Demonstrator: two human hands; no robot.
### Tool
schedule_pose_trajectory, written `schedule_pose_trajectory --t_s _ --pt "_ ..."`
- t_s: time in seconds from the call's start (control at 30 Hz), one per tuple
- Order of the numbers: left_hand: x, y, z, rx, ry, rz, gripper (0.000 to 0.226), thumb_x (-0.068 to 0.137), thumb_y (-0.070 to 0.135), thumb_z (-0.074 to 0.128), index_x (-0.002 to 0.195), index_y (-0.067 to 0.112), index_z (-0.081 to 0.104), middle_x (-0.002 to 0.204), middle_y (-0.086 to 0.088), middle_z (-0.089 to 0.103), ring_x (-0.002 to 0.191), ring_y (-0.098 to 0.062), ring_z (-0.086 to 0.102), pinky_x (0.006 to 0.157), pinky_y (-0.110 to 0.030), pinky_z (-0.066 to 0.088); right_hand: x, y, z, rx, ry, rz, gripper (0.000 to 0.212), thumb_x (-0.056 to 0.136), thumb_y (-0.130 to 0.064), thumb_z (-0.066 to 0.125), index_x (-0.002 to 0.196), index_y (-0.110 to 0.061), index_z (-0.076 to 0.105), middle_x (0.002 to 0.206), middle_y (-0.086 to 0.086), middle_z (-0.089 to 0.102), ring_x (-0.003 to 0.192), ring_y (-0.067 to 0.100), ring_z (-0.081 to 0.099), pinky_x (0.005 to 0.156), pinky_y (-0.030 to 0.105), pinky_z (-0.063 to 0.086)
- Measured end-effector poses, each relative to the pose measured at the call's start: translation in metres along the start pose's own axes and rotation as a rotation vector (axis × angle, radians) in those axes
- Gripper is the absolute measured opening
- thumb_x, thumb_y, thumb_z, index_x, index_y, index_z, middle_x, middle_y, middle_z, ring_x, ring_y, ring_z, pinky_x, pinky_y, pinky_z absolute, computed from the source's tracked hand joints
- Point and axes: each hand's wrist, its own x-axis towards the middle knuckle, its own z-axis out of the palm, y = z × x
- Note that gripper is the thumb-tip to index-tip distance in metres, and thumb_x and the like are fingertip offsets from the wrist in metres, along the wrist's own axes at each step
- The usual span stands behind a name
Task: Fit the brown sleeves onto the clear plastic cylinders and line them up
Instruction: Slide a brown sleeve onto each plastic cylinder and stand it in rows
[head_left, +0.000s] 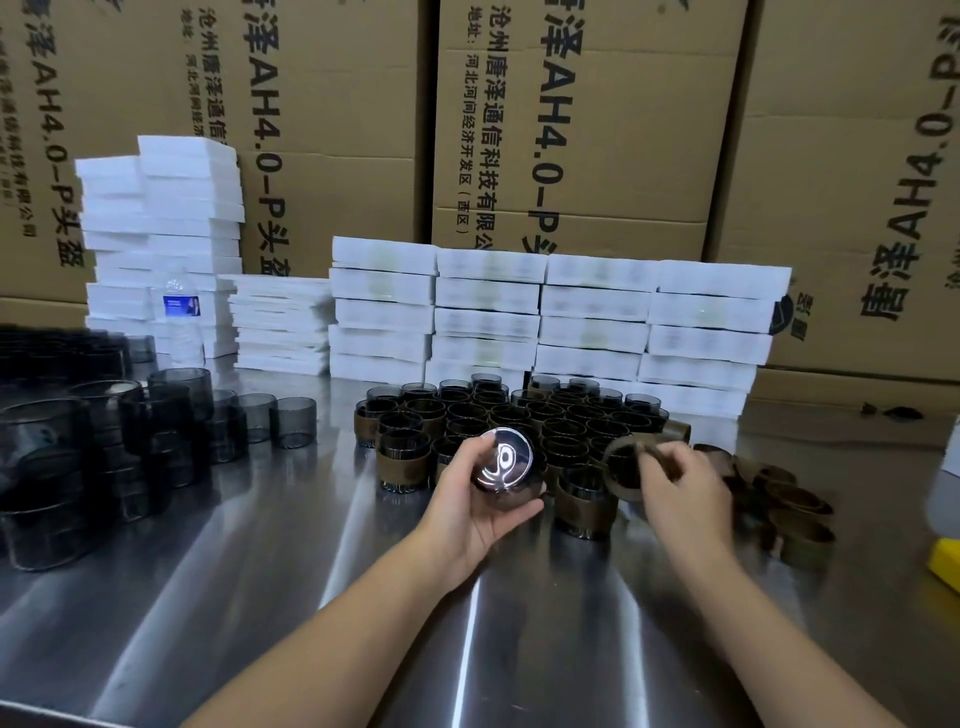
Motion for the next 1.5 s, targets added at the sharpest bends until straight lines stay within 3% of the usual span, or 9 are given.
schedule_pose_trajectory --t_s 0.1,0.2,0.33,0.5,0.63,0.73,0.87,1.17,1.5 --pt "-0.001 -0.002 0.0 0.026 -0.011 -0.031 0.039 0.063 0.038 0.07 0.09 0.01 0.061 0.097 -0.021 0.07 0.084 -0.04 0.071 0.053 -0.03 0.058 -0.013 -0.013 0.01 0.17 -0.116 -0.06 0.017 0.09 -0.021 0.058 0.074 -0.02 0.064 0.075 -0.003 0.065 0.073 0.016 0.058 0.063 0.029 0.042" --pt "0.001 -0.003 -0.002 0.069 -0.028 -0.02 0.045 0.062 0.041 0.07 0.096 0.013 0.062 0.096 -0.017 0.072 0.084 -0.038 0.072 0.056 -0.03 0.058 -0.022 -0.02 0.014 0.299 -0.174 -0.077 0.02 0.091 -0.012 0.054 0.089 -0.023 0.071 0.066 -0.012 0.063 0.063 0.009 0.057 0.061 0.023 0.042" --pt "0.004 -0.004 -0.004 0.155 -0.044 -0.012 0.054 0.06 0.044 0.071 0.105 0.017 0.061 0.09 -0.011 0.074 0.087 -0.035 0.072 0.063 -0.033 0.059 -0.028 -0.025 0.014 0.489 -0.298 -0.028 0.039 0.093 -0.009 0.048 0.107 -0.043 0.063 0.051 -0.002 0.062 0.039 0.013 0.053 0.038 0.021 0.04" --pt "0.008 -0.008 -0.006 0.215 -0.044 -0.041 0.041 0.07 0.041 0.07 0.104 0.018 0.063 0.096 -0.013 0.074 0.081 -0.032 0.073 0.061 -0.033 0.058 -0.027 -0.026 0.014 0.412 -0.334 -0.027 0.05 0.092 -0.003 0.046 0.116 -0.046 0.055 0.056 0.001 0.063 0.042 0.013 0.055 0.041 0.022 0.044" --pt "0.011 -0.009 -0.01 0.233 -0.018 -0.062 0.028 0.087 0.035 0.063 0.108 0.018 0.064 0.1 -0.014 0.073 0.086 -0.034 0.072 0.062 -0.033 0.058 -0.022 -0.022 0.018 0.459 -0.239 0.023 0.031 0.082 -0.004 0.063 0.09 -0.032 0.052 0.077 0.0 0.066 0.061 0.016 0.059 0.054 0.03 0.047" --pt "0.012 -0.009 -0.012 0.274 0.005 -0.068 0.036 0.086 0.037 0.065 0.115 0.015 0.063 0.102 -0.016 0.073 0.09 -0.035 0.071 0.065 -0.034 0.059 -0.016 -0.022 0.018 0.586 -0.198 0.099 0.023 0.08 -0.001 0.067 0.075 -0.021 0.055 0.061 -0.004 0.063 0.059 0.016 0.054 0.056 0.03 0.045" --pt "0.011 -0.009 -0.01 0.305 0.006 -0.098 0.064 0.06 0.05 0.074 0.113 0.015 0.064 0.099 -0.013 0.074 0.088 -0.032 0.072 0.064 -0.033 0.058 -0.016 -0.025 0.012 0.661 -0.232 0.187 0.031 0.081 0.003 0.064 0.066 -0.023 0.072 0.065 -0.007 0.069 0.063 0.011 0.061 0.059 0.025 0.048" --pt "0.01 -0.006 -0.009 0.258 0.008 -0.188 0.056 0.089 0.056 0.05 0.12 0.011 0.057 0.094 -0.015 0.074 0.082 -0.034 0.073 0.06 -0.034 0.059 -0.019 -0.026 0.013 0.743 -0.454 0.332 0.02 0.093 -0.009 0.055 0.095 -0.02 0.072 0.09 0.002 0.073 0.078 0.014 0.067 0.047 0.019 0.049" --pt "0.008 -0.006 -0.007 0.272 0.031 -0.182 0.05 0.09 0.053 0.05 0.117 0.012 0.059 0.098 -0.016 0.071 0.085 -0.037 0.07 0.064 -0.036 0.06 -0.017 -0.026 0.02 0.747 -0.387 0.401 0.028 0.097 -0.002 0.037 0.084 -0.01 0.06 0.076 0.006 0.059 0.07 0.016 0.057 0.054 0.026 0.048"
